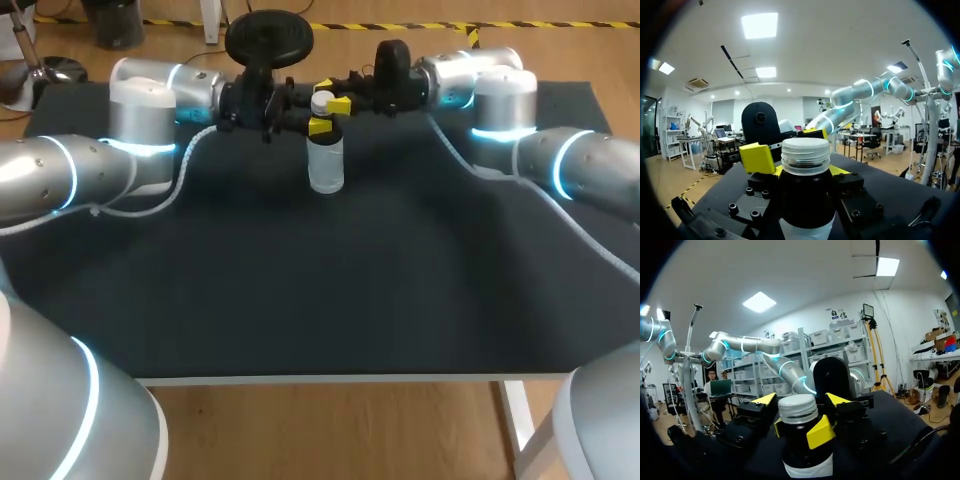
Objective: Unscrew the bottle cap
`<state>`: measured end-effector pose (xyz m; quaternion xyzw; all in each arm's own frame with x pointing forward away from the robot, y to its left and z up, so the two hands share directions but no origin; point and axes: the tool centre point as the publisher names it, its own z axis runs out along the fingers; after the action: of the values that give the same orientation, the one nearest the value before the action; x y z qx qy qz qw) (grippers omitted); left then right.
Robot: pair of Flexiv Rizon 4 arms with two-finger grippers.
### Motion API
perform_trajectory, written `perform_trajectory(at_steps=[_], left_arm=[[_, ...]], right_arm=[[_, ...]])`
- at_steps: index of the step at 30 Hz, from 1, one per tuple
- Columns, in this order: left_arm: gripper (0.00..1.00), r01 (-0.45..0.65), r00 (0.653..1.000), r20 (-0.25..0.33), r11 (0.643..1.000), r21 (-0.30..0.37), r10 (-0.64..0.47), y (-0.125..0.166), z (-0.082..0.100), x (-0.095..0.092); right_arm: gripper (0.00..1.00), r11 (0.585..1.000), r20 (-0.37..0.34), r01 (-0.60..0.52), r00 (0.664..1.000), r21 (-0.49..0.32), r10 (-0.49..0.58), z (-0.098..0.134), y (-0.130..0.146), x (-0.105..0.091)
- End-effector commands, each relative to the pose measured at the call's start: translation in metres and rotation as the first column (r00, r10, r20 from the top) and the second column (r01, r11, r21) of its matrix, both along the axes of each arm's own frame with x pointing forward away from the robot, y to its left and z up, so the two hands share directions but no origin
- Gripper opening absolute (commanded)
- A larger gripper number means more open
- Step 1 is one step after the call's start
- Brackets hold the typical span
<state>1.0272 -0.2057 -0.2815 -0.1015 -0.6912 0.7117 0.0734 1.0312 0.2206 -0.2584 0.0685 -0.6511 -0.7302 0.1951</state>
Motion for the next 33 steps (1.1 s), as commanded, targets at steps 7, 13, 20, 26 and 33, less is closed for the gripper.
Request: perform_trajectory(at_steps=[7, 13, 20, 26, 33], left_arm=[[0.0, 0.016, 1.0, 0.0, 1.0, -0.005, -0.016, -0.003, 0.001, 0.001], [0.0, 0.016, 1.0, 0.0, 1.0, -0.005, -0.016, -0.003, 0.001, 0.001], [0.0, 0.016, 1.0, 0.0, 1.0, -0.005, -0.016, -0.003, 0.001, 0.001], [0.0, 0.016, 1.0, 0.0, 1.0, -0.005, -0.016, -0.003, 0.001, 0.001], [0.0, 0.016, 1.0, 0.0, 1.0, -0.005, -0.016, -0.003, 0.001, 0.001]], right_arm=[[1.0, 0.95, 0.076, 0.312, 0.948, -0.011, -0.31, 0.023, -0.015, -0.019], [1.0, 0.89, 0.12, 0.454, 0.887, -0.038, -0.447, 0.034, -0.022, -0.023], [1.0, 0.792, 0.167, 0.605, 0.792, -0.079, -0.588, 0.042, -0.025, -0.023], [1.0, 0.71, 0.235, 0.685, 0.726, -0.163, -0.647, 0.049, -0.02, -0.026], [1.0, 0.507, 0.324, 0.821, 0.57, -0.261, -0.755, 0.052, -0.012, -0.027]])
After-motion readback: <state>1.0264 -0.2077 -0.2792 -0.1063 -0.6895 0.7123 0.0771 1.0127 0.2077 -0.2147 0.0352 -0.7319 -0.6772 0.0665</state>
